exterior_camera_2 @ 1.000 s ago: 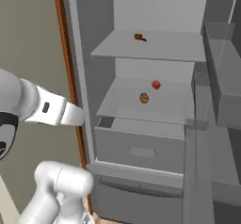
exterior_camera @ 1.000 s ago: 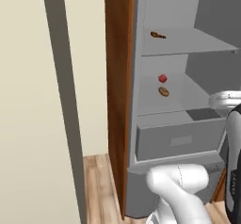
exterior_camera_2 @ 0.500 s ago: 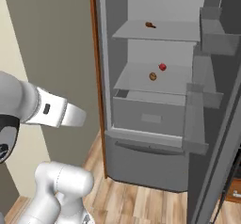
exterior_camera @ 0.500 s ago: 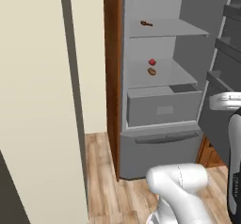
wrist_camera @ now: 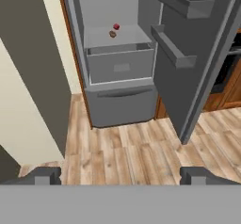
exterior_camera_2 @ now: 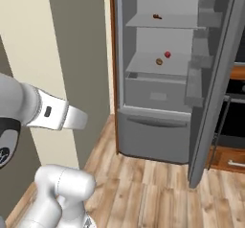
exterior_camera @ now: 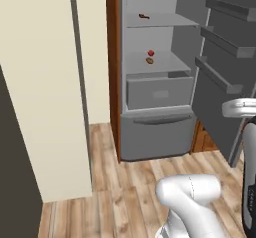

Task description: Transport the steak and potato to the fridge. Place the steak on the rack containing meat and place the potato on the rack containing the vegetable, ensuring meats and vegetables are on different racks.

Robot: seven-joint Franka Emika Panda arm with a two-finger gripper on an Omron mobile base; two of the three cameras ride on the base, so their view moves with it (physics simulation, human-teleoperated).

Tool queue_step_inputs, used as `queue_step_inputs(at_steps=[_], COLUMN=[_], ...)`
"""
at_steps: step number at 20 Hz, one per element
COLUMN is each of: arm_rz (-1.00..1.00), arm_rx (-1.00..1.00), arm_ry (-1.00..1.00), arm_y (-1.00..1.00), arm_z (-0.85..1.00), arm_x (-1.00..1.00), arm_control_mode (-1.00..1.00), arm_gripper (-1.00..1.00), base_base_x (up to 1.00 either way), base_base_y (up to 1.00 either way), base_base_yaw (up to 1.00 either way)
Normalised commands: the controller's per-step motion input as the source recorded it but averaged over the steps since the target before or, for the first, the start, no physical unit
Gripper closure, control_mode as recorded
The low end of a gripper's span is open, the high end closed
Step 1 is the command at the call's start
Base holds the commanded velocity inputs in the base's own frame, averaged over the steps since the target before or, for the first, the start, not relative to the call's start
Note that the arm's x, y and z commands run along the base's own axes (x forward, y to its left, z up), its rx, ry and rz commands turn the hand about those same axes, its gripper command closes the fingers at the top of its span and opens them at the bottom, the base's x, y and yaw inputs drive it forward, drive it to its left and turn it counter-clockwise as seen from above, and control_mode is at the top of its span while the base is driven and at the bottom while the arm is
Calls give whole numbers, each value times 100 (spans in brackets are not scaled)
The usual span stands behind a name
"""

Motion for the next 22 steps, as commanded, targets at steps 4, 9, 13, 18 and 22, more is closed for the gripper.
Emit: queue_step_inputs(at_steps=[4, 9, 13, 18, 22], arm_rz=[0, 0, 0, 0, 0], arm_rx=[0, 0, 0, 0, 0], arm_ry=[0, 0, 0, 0, 0], arm_y=[0, 0, 0, 0, 0], arm_z=[0, 0, 0, 0, 0], arm_x=[0, 0, 0, 0, 0], arm_control_mode=[100, 100, 100, 100, 100], arm_gripper=[-100, -100, -100, -100, -100], base_base_x=[-100, -100, -48, -5, 0], base_base_y=[43, 38, 21, 7, 1], base_base_yaw=[0, -4, -82, -99, -100])
